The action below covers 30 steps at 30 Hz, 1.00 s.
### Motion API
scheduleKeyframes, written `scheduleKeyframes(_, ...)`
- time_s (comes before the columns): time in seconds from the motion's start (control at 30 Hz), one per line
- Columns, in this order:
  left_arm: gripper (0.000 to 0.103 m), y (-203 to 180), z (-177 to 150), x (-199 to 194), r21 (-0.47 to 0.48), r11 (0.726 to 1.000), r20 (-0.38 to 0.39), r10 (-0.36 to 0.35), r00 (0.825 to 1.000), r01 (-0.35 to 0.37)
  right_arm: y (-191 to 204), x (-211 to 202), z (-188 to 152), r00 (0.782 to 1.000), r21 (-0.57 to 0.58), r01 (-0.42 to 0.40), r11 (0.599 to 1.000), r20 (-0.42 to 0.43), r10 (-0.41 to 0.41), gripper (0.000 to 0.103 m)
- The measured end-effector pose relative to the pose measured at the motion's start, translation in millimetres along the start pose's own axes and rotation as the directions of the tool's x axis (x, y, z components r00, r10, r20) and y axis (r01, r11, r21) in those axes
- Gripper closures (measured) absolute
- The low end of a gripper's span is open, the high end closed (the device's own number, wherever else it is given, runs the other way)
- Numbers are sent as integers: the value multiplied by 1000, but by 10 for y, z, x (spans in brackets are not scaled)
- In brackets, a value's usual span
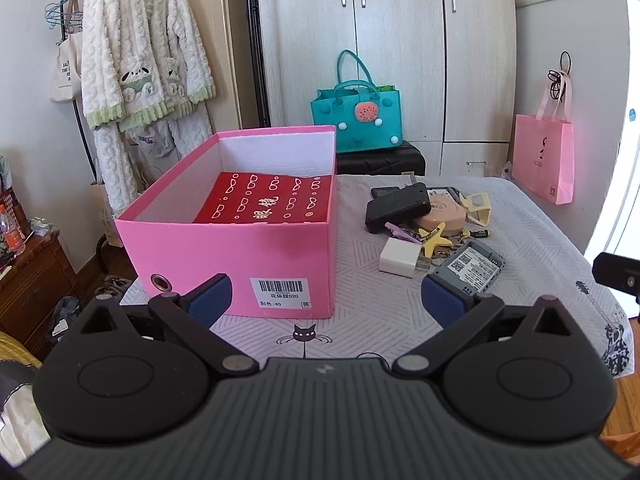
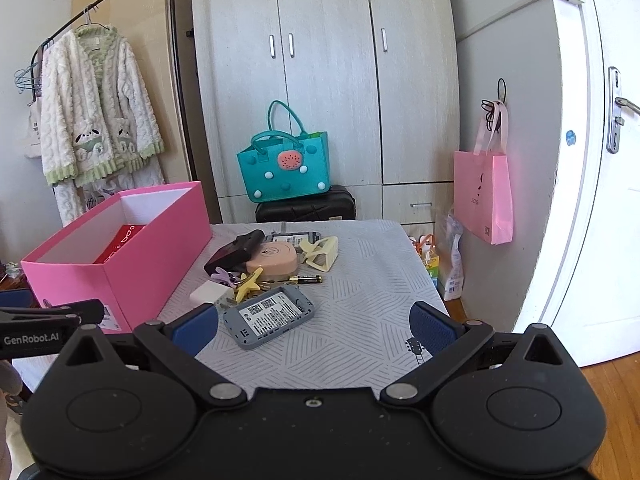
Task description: Organize rigid objects
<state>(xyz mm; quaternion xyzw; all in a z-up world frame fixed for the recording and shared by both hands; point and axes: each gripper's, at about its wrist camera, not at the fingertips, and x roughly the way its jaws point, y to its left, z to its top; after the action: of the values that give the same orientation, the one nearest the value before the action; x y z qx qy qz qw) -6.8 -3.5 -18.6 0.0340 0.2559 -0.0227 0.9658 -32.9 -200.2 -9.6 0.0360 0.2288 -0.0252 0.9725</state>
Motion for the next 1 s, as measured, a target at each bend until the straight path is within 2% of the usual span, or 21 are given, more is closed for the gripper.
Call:
scheduleKeyframes(0.47,1,124,-32,-16,-1,1000,23,-4,1000,4,86,19,-31,1000,-27,11,1000,27,-10,0)
scheduleKeyframes(0.83,1,231,-31,-22,-32,998,2,-45,999,45,160,28,-4,999,-45,-4,999,37,6,0)
scheduleKeyframes(1.0,1,207,-43,-9,-4,1000,-2,-1,1000,1,164,34,21,999,-33,-9,999,46,10,0)
